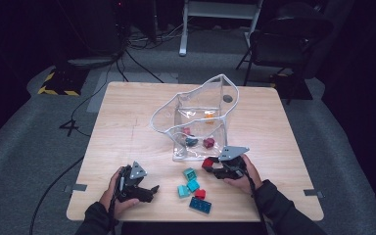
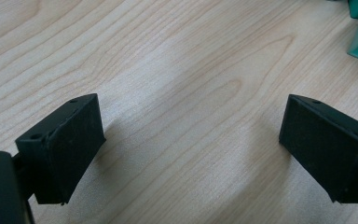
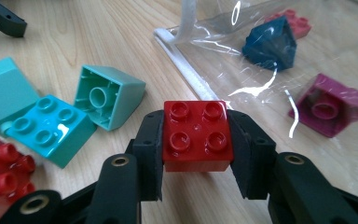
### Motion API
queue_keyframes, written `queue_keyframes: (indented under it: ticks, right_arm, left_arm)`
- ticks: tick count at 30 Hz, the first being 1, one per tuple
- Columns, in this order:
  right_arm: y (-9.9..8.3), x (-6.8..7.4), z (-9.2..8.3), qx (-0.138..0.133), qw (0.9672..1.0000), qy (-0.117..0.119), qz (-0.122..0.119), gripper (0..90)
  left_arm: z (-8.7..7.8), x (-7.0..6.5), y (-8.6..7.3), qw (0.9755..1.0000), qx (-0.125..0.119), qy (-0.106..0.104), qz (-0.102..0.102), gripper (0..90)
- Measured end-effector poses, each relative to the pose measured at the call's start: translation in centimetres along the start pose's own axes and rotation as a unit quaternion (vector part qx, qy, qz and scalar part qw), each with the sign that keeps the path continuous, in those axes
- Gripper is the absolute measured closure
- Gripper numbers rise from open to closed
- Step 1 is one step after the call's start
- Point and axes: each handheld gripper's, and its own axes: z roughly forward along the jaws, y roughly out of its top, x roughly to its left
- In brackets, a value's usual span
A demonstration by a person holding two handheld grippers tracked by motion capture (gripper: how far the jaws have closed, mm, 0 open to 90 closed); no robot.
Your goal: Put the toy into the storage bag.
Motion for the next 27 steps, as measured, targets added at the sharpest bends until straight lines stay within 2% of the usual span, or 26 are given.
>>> queue_keyframes:
  ticks: [11, 27]
  right_arm:
    - [0.7, -0.1, -2.9, -0.029, 0.9994, -0.009, -0.013, 59.1]
    - [2.8, -0.6, -6.8, -0.063, 0.9976, -0.024, -0.011, 59.1]
  left_arm:
    - [0.0, 0.0, 0.0, 1.0000, 0.000, 0.000, 0.000, 6.7]
    - [0.0, 0.0, 0.0, 1.0000, 0.000, 0.000, -0.001, 6.3]
